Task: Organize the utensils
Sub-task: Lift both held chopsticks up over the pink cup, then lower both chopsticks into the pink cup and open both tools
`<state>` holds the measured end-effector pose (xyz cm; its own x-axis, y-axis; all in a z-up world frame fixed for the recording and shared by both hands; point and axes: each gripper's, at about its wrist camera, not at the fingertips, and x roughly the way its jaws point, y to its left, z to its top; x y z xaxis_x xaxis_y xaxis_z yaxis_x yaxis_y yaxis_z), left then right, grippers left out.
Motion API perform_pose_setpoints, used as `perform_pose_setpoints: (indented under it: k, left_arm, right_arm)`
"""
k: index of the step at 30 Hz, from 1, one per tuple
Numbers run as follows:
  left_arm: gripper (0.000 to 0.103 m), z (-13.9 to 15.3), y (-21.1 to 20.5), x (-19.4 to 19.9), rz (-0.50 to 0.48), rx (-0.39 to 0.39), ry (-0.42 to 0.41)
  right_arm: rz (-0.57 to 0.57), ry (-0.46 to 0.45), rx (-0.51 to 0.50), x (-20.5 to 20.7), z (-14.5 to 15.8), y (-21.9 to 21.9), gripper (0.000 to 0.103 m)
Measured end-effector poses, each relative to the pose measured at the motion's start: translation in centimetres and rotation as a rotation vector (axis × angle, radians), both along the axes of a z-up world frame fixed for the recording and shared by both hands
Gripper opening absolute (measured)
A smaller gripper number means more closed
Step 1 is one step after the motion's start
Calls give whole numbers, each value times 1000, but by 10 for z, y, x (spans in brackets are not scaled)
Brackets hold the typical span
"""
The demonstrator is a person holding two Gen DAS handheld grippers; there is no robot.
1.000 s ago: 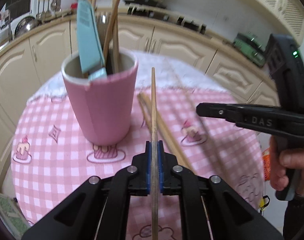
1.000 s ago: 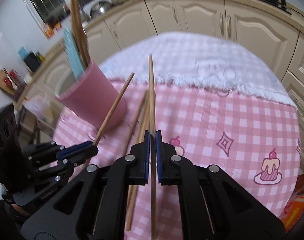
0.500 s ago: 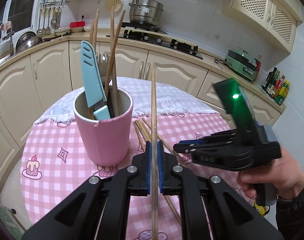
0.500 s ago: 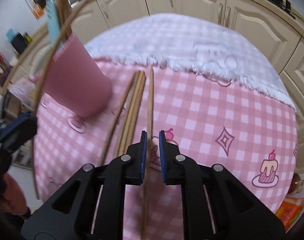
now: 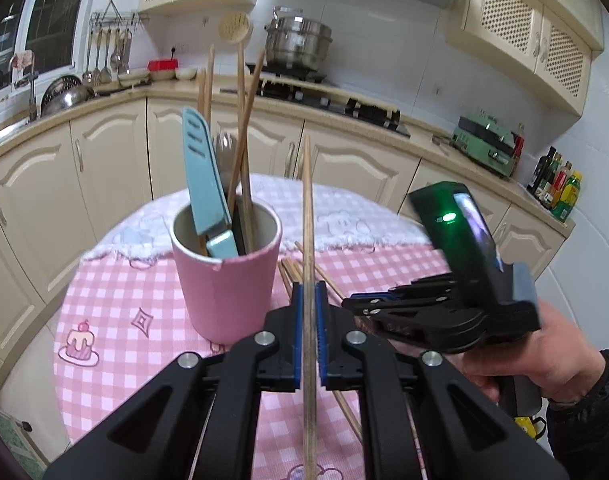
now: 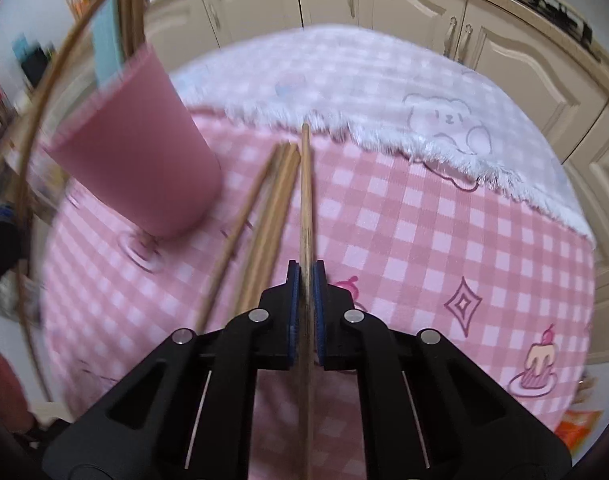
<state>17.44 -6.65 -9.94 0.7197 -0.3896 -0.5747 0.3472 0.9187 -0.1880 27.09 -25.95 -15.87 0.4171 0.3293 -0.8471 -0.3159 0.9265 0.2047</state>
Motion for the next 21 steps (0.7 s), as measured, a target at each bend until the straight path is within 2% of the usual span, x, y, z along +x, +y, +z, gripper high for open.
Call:
perform_pose_setpoints:
  k: [5, 10, 15, 18, 21]
  left_arm:
    - [5, 17, 11, -6, 17, -40, -77]
    - [5, 38, 22, -3, 43, -84, -152]
    - [5, 61, 40, 12, 86, -134, -214]
    - [5, 75, 50, 23, 101, -178, -252]
    - [5, 88, 59, 36, 113, -237, -294]
  right_arm:
    - [-49, -93, 140, -6, 32, -19, 7]
    - [-54, -249, 288, -13, 80, -27, 7]
    - [-53, -421, 434, -16, 127, -18, 7]
    - [-52, -537, 491, -13, 153, -6, 7]
    - [-58, -612, 533, -7, 169, 6, 7]
